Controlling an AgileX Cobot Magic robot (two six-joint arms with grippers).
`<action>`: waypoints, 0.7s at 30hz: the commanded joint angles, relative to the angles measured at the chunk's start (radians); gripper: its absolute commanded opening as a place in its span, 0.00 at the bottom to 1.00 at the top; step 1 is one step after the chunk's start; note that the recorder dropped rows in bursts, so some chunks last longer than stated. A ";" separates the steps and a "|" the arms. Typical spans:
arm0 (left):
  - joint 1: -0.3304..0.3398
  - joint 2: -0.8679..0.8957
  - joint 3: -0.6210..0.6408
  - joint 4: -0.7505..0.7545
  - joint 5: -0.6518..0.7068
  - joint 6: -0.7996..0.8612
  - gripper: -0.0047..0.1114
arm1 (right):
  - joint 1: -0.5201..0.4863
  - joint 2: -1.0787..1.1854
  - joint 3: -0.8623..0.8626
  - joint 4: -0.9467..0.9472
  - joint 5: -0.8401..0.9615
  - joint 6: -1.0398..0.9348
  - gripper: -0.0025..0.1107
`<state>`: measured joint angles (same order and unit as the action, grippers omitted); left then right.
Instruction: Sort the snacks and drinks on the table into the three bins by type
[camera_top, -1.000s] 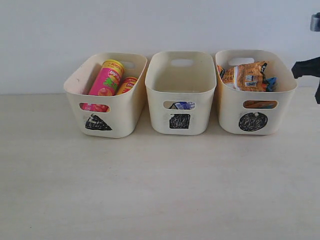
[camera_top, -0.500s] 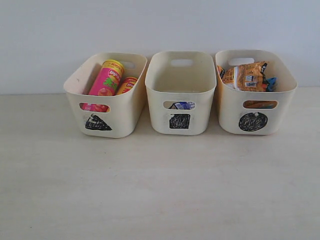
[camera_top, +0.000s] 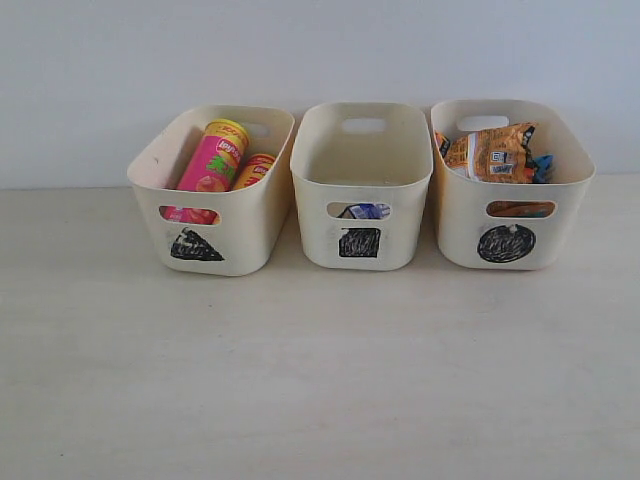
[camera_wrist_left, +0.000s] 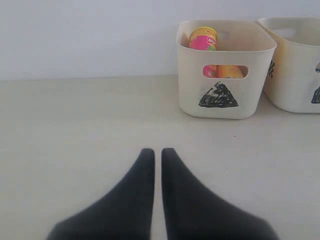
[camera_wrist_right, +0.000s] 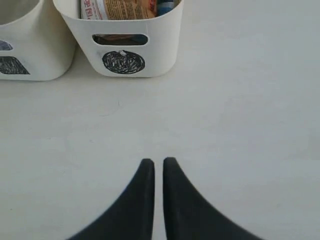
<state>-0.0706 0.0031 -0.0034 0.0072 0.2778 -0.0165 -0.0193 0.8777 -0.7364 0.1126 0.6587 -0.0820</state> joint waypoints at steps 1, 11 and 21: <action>0.003 -0.003 0.003 0.003 -0.009 -0.009 0.07 | -0.006 -0.031 0.001 0.001 -0.004 -0.005 0.03; 0.003 -0.003 0.003 0.003 -0.009 -0.009 0.07 | -0.006 -0.032 0.036 0.013 -0.093 -0.006 0.03; 0.003 -0.003 0.003 0.003 -0.009 -0.009 0.07 | -0.006 -0.217 0.332 0.013 -0.390 -0.018 0.03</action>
<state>-0.0706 0.0031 -0.0034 0.0072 0.2778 -0.0165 -0.0193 0.7140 -0.4787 0.1233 0.3529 -0.0852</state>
